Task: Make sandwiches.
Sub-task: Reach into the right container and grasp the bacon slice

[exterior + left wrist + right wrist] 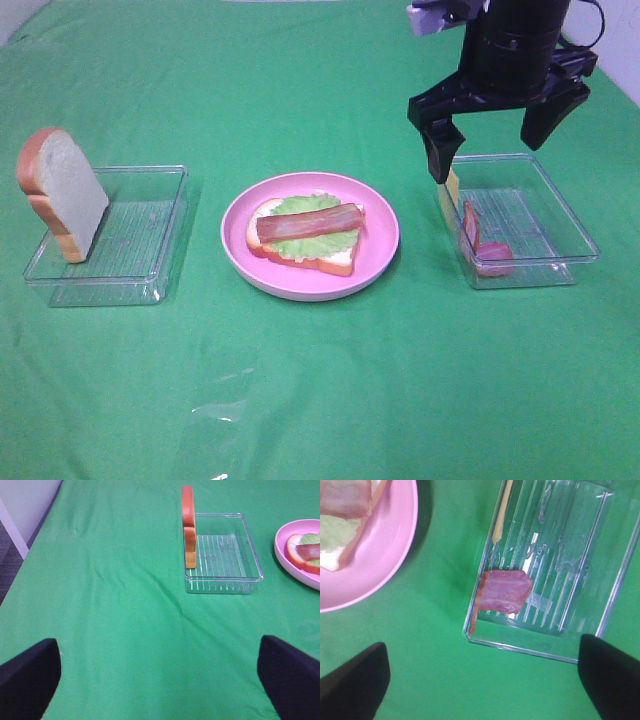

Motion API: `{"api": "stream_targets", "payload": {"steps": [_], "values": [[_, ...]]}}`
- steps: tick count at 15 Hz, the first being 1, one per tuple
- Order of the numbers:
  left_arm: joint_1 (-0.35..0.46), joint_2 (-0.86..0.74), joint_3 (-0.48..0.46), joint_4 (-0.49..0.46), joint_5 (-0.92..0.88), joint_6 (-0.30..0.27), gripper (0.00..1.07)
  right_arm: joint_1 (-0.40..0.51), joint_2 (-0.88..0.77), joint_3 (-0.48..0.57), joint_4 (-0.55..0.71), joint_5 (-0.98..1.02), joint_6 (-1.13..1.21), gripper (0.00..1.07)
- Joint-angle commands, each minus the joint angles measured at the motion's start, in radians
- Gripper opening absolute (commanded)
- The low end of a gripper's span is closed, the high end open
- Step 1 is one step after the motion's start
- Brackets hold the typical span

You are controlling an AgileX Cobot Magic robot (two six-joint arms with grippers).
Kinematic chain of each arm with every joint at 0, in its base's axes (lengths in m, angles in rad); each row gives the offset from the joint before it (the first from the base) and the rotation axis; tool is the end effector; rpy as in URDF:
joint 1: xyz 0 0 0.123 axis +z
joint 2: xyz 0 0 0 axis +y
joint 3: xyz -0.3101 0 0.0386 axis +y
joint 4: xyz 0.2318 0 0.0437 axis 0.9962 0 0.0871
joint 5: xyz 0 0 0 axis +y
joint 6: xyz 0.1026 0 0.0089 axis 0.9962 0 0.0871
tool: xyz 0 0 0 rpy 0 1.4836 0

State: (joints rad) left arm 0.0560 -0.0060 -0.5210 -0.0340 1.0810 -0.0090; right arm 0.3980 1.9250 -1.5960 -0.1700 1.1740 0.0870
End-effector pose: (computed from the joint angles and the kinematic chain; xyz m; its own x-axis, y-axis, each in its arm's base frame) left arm -0.0398 -0.0053 0.2677 -0.4482 -0.0502 -0.8925 -0.0404 0.9985 -0.0358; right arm 0.3689 0.1377 0.2665 -0.9173 -0.3634 -0.1627 -0.3409 0.9279 -0.1507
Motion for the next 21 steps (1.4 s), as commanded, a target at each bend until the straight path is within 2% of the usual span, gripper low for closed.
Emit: {"api": "stream_targets", "payload": {"steps": [1,11,16,17,18,19,20,21], "values": [[0.000,-0.002,0.003,-0.002,-0.004,0.003,1.00,-0.002,0.030,0.054,0.005,-0.064,-0.011,0.98],[0.000,-0.002,0.003,-0.002,-0.004,0.003,1.00,-0.002,0.178,0.071,-0.012,-0.149,0.000,0.96],[0.000,-0.002,0.003,-0.002,-0.004,0.003,1.00,-0.002,0.178,0.071,-0.070,-0.149,0.053,0.79],[0.000,-0.002,0.003,-0.002,-0.004,0.003,1.00,-0.002,0.178,0.071,-0.069,-0.149,0.056,0.74],[0.000,-0.002,0.003,-0.002,-0.004,0.003,1.00,-0.002,0.178,0.071,-0.069,-0.147,0.060,0.64],[0.000,-0.002,0.003,-0.002,-0.004,0.003,1.00,-0.002,0.178,0.071,-0.093,-0.141,0.078,0.33],[0.000,-0.002,0.003,-0.002,-0.004,0.003,1.00,-0.002,0.178,0.071,-0.096,-0.141,0.078,0.25],[0.000,-0.002,0.003,-0.002,-0.004,0.003,1.00,-0.002,0.178,0.071,-0.096,-0.140,0.078,0.10]]}}
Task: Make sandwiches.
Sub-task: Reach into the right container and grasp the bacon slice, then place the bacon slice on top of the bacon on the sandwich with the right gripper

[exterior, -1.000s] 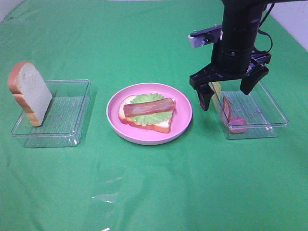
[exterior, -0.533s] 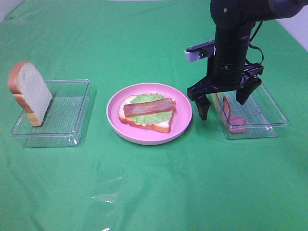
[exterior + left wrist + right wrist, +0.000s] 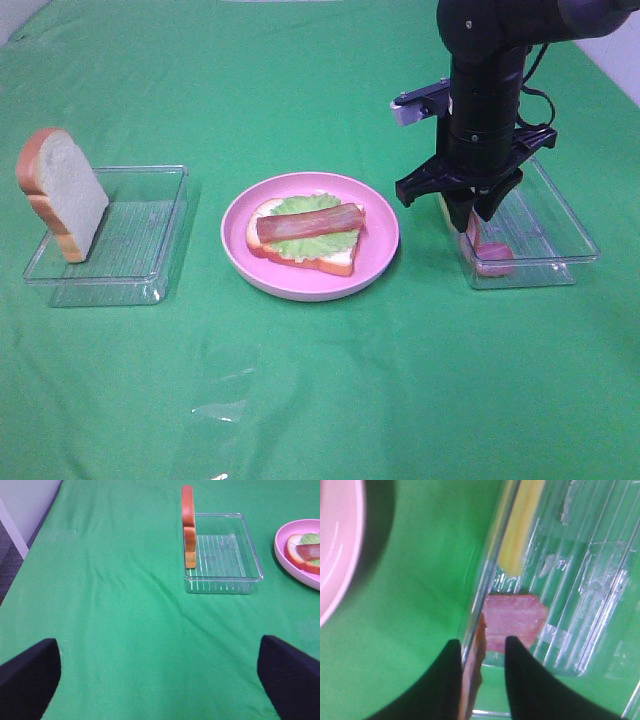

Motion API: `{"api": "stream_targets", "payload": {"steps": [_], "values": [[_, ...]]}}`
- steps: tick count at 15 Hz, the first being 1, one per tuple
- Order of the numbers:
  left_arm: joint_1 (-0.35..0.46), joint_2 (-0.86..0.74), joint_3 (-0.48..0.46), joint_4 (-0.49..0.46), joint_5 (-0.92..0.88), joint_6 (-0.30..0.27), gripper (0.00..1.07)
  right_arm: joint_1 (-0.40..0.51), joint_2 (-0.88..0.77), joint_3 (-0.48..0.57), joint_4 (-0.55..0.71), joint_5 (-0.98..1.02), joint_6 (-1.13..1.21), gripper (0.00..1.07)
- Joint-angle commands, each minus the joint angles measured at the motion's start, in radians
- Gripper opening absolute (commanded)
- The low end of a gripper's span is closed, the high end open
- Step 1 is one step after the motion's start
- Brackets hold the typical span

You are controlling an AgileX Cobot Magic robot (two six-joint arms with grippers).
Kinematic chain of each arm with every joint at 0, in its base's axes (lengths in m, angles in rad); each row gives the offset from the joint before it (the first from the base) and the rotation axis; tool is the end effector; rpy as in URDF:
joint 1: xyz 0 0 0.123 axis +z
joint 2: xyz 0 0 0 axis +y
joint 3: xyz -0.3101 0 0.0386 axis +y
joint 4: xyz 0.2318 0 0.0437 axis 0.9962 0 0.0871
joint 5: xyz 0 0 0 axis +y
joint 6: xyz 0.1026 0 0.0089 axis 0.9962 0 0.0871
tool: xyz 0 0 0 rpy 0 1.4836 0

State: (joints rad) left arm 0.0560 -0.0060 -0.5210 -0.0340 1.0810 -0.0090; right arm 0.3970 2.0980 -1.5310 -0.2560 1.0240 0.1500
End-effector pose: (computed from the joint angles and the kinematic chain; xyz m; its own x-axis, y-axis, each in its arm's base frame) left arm -0.0398 -0.0053 0.2677 -0.4482 -0.0502 -0.8925 -0.0404 0.9985 -0.0358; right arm 0.3927 0.1405 0.1837 -0.9244 -0.3719 -0.0849 -0.3476 0.9128 -0.2143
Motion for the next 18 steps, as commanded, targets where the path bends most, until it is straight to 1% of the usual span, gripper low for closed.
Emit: {"api": "stream_targets", "payload": {"steps": [1,10,13,16,18], "values": [[0.000,-0.002,0.003,-0.002,-0.004,0.003,1.00,-0.001,0.005,0.006,-0.010,0.011,0.015,0.00],[0.000,-0.002,0.003,-0.002,-0.004,0.003,1.00,-0.001,-0.016,0.003,-0.011,0.046,0.004,0.00],[0.000,-0.002,0.003,-0.002,-0.004,0.003,1.00,-0.001,-0.086,0.003,-0.014,0.078,-0.017,0.00],[0.000,-0.002,0.003,-0.002,-0.004,0.003,1.00,-0.001,-0.208,0.003,-0.018,0.143,-0.099,0.00],[0.000,-0.002,0.003,-0.002,-0.004,0.003,1.00,0.000,-0.282,0.003,-0.018,0.153,-0.103,0.00]]}}
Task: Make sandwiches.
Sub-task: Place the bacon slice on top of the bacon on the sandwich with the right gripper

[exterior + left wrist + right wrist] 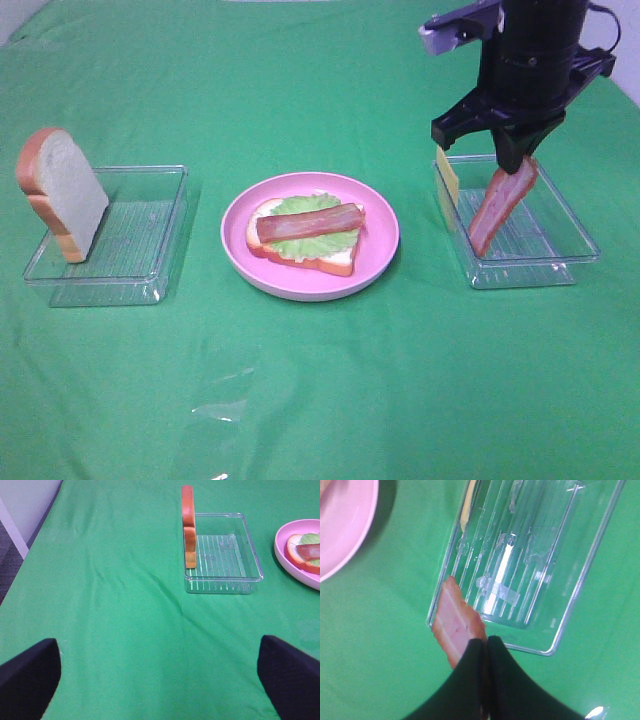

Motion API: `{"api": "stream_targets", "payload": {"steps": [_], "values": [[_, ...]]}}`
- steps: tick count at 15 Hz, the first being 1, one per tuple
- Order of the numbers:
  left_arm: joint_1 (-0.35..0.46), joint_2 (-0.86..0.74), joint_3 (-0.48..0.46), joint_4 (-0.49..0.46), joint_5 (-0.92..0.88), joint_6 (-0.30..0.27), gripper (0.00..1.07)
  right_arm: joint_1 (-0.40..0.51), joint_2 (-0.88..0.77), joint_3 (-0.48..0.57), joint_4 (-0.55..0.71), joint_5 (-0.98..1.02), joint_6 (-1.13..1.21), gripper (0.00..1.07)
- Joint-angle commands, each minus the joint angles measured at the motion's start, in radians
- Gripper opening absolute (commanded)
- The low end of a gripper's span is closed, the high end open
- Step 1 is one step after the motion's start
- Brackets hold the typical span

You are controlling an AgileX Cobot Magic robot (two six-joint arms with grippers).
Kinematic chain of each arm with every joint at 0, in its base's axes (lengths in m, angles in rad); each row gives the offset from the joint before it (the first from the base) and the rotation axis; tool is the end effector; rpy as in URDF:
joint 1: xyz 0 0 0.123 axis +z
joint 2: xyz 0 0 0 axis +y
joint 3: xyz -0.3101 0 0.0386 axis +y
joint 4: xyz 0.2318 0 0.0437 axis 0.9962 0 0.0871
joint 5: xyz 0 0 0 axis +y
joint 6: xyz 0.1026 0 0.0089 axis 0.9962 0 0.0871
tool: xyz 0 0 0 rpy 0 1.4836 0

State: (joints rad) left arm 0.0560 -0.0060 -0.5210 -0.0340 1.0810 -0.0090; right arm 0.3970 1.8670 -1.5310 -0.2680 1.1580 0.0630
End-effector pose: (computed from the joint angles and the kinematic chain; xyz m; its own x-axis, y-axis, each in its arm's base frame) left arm -0.0398 -0.0053 0.2677 -0.4482 -0.0502 -0.8925 -0.0404 0.9985 -0.0358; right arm 0.3585 0.1232 0.2748 -0.8911 -0.4227 -0.1652 -0.3776 0.8925 -0.2467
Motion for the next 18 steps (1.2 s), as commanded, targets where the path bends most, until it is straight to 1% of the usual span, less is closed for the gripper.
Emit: {"api": "stream_targets", "payload": {"steps": [1,5,9,11,14,15,16,17,18], "values": [[0.000,-0.002,0.003,-0.002,-0.004,0.003,1.00,0.000,-0.090,0.003,-0.006,0.020,-0.016,0.00],[0.000,-0.002,0.003,-0.002,-0.004,0.003,1.00,0.000,-0.159,0.003,0.011,0.020,-0.014,0.00],[0.000,-0.002,0.003,-0.002,-0.004,0.003,1.00,0.001,-0.159,0.003,0.125,-0.027,-0.014,0.00],[0.000,-0.002,0.003,-0.002,-0.004,0.003,1.00,0.001,-0.159,0.003,0.222,-0.063,-0.026,0.00],[0.000,-0.002,0.003,-0.002,-0.004,0.003,1.00,0.001,-0.150,0.003,0.440,-0.142,-0.122,0.00],[0.000,-0.002,0.003,-0.002,-0.004,0.003,1.00,0.003,-0.147,0.003,0.483,-0.150,-0.138,0.00],[0.000,-0.002,0.003,-0.002,-0.004,0.003,1.00,0.017,-0.134,0.003,0.539,-0.170,-0.174,0.00],[0.000,-0.002,0.003,-0.002,-0.004,0.003,1.00,0.092,-0.096,0.003,0.555,-0.248,-0.191,0.00],[0.000,-0.002,0.003,-0.002,-0.004,0.003,1.00,0.137,-0.070,0.003,0.556,-0.299,-0.189,0.00]]}}
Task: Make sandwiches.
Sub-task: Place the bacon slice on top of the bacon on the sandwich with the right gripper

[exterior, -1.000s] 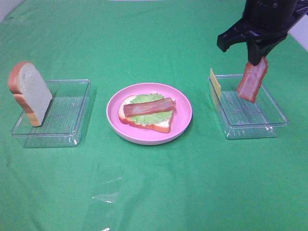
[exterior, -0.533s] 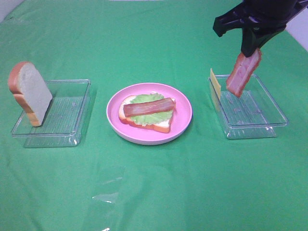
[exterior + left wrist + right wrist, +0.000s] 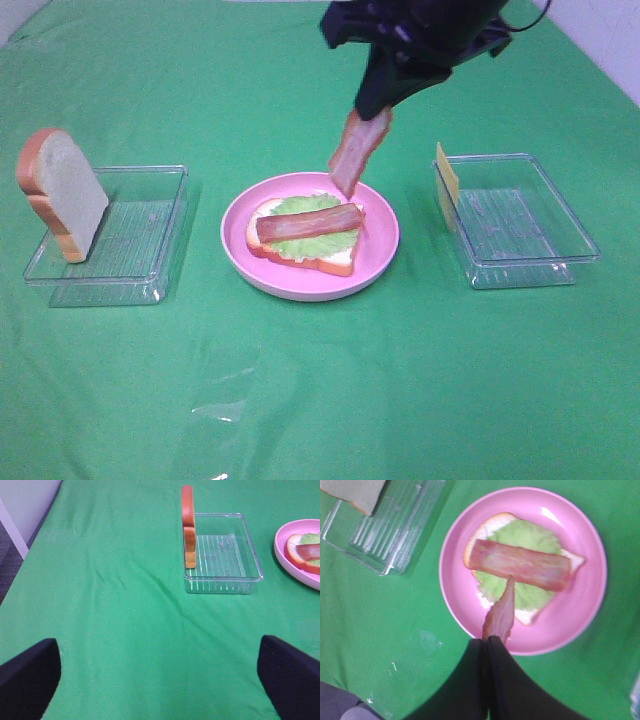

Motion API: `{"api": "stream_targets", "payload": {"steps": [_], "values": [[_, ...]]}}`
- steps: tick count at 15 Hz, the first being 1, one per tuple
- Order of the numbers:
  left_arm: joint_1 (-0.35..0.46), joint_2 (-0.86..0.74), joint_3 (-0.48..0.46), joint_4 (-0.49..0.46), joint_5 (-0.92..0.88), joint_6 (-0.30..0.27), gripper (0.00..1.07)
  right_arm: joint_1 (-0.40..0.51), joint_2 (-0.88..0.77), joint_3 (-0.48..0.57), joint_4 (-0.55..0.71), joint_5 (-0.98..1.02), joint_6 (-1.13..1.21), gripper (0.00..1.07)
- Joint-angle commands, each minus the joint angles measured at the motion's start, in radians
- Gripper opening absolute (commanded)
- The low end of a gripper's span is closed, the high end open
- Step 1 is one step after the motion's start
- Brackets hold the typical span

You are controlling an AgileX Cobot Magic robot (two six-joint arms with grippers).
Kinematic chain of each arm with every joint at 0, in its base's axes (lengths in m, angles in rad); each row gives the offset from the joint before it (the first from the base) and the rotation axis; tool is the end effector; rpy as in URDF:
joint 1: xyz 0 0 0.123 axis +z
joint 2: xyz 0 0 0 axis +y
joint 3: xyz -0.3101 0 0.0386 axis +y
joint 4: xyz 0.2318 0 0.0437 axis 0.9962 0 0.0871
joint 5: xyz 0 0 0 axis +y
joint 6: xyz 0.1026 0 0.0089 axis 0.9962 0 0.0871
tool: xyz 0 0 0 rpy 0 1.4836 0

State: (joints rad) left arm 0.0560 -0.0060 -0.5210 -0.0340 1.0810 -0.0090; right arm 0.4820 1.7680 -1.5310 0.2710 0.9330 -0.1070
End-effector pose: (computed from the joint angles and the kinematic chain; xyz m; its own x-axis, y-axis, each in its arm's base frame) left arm -0.0398 -0.0053 0.2677 -0.4482 -0.0502 -0.8925 -0.0404 0.9985 -0.0358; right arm 0.3290 0.1971 0.3196 -0.8049 -0.3583 -0.4731 -0.5001 0.8388 0.2154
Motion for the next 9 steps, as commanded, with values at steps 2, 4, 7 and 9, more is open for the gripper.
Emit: {"api": "stream_targets", "payload": {"steps": [2,4,7,9], "values": [[0.000,-0.002,0.003,-0.002,-0.004,0.003,1.00,0.116,0.082,0.002,0.048,-0.172,-0.018,0.00],[0.000,-0.002,0.003,-0.002,-0.004,0.003,1.00,0.152,0.128,-0.014,0.066,-0.204,-0.020,0.00],[0.000,-0.002,0.003,-0.002,-0.004,0.003,1.00,0.184,0.212,-0.109,0.062,-0.204,-0.021,0.00],[0.000,-0.002,0.003,-0.001,-0.004,0.003,1.00,0.183,0.242,-0.146,0.059,-0.203,-0.020,0.00]]}}
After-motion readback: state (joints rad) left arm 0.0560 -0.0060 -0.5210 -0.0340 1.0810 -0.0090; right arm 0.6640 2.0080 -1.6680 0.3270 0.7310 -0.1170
